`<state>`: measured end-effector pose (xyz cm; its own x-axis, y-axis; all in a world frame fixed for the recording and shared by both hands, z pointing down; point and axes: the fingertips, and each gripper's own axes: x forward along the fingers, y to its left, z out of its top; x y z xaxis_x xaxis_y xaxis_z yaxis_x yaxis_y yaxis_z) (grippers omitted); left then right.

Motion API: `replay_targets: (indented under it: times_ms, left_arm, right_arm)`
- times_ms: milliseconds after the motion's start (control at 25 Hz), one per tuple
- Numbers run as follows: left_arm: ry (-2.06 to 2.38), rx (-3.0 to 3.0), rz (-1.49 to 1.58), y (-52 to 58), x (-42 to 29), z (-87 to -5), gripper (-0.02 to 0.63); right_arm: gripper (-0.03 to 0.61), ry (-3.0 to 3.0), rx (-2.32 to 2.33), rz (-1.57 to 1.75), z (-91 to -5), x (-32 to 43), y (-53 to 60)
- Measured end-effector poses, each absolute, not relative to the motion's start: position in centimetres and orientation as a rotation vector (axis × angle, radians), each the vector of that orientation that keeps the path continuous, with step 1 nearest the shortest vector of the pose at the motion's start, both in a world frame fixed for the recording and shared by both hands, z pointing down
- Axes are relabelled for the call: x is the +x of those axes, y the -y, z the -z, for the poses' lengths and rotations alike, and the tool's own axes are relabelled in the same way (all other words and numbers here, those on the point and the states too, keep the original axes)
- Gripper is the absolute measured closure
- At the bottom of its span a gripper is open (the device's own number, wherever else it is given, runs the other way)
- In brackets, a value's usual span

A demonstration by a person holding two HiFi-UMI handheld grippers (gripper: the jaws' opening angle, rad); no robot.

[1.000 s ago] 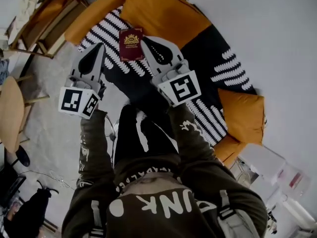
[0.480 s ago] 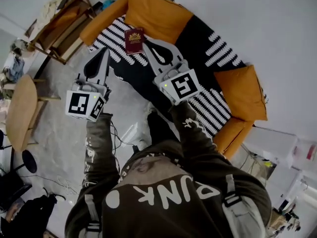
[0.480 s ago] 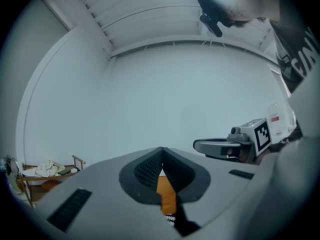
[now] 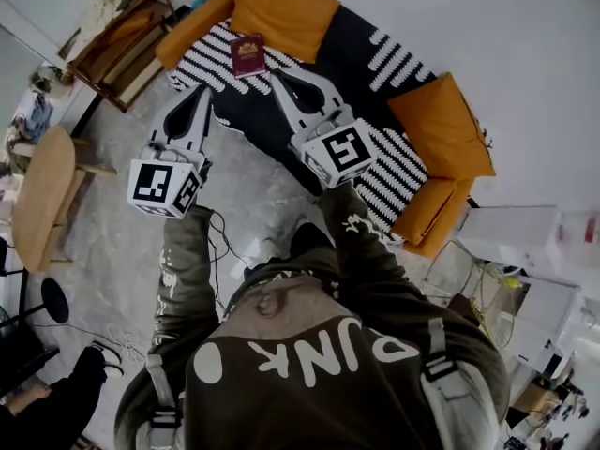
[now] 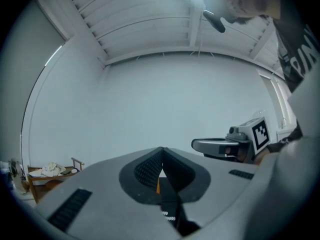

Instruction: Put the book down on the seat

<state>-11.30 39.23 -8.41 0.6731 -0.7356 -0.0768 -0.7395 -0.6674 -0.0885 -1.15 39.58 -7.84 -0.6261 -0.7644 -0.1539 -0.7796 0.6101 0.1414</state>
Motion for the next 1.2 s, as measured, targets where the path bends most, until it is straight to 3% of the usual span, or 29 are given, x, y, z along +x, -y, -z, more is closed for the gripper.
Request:
replay_targets:
  times_ms: [1200]
  left_arm:
    - [-1.245, -2.749, -0.06, -42.3, -6.3, 9.7, 0.609]
  right_arm:
    - [0.572, -2.747, -1.304, -0.337, 9.2, 3.5, -42.8]
